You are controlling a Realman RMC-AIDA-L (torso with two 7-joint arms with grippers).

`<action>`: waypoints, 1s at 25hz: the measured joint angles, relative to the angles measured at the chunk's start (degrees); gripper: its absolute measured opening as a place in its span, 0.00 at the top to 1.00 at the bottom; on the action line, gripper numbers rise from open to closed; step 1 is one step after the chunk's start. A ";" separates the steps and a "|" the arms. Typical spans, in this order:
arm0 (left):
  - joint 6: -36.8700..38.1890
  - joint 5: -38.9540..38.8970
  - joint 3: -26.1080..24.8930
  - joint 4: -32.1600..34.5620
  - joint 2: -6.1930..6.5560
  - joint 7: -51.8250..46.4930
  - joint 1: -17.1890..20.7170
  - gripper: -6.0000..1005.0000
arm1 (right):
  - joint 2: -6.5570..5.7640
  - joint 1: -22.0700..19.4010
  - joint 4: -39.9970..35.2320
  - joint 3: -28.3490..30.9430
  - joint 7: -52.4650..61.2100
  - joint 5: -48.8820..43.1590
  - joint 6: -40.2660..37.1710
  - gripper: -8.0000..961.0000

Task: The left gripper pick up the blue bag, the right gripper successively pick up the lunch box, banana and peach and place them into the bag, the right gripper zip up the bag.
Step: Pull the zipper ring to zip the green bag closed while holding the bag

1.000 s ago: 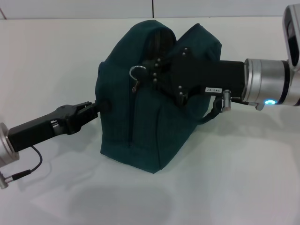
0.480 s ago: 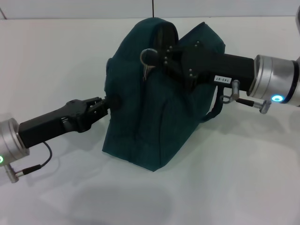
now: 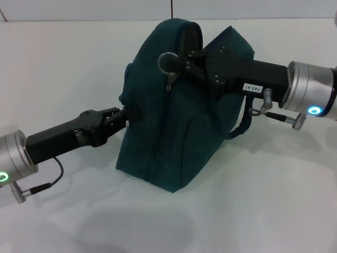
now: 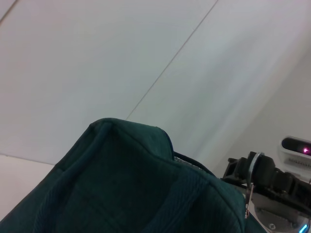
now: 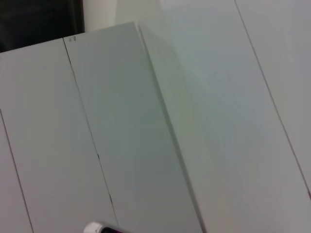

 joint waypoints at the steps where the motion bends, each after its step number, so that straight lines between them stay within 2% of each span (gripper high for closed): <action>1: 0.00 -0.01 0.00 -0.02 0.01 -0.22 -0.01 0.94 | 0.00 0.00 0.00 0.13 0.37 0.01 -0.23 0.98; 9: 0.00 0.51 -0.01 -0.01 0.27 -4.25 -0.05 0.94 | -0.14 -0.13 1.29 0.47 2.31 0.84 -0.89 0.98; 25: 3.01 0.51 0.00 0.02 0.16 -4.33 -0.07 0.94 | 0.00 -0.86 1.36 0.01 8.29 0.61 -1.24 0.98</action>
